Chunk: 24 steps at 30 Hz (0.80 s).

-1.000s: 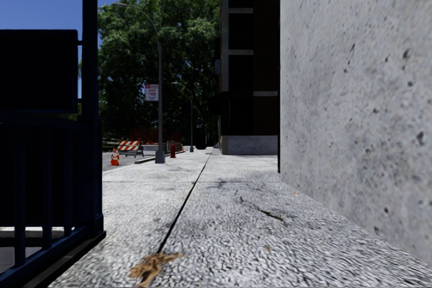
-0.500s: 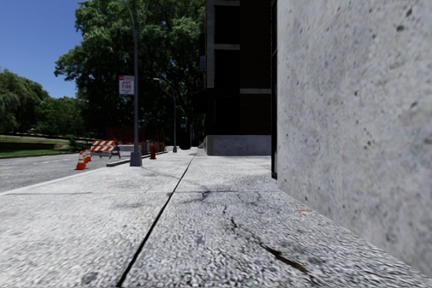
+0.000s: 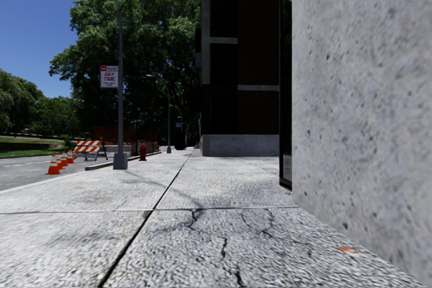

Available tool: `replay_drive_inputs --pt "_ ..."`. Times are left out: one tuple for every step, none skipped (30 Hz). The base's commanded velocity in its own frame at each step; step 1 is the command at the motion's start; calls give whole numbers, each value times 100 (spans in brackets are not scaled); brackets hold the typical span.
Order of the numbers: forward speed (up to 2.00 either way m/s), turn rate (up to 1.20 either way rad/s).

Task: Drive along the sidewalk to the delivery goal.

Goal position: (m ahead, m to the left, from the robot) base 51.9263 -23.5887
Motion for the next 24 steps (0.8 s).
replay_drive_inputs --pt "200 0" --pt "200 0" --pt "200 0" --pt "200 0" --pt "200 0" --pt "200 0" --pt "200 0" --pt "200 0" --pt "200 0" --pt "200 0" --pt "200 0" --pt "200 0" --pt "200 0" --pt "200 0" --pt "200 0" --pt "200 0" --pt "200 0" --pt "200 0" --pt "200 0" --pt "200 0" --pt "200 0" --pt "200 0" --pt "200 0" --pt "200 0"
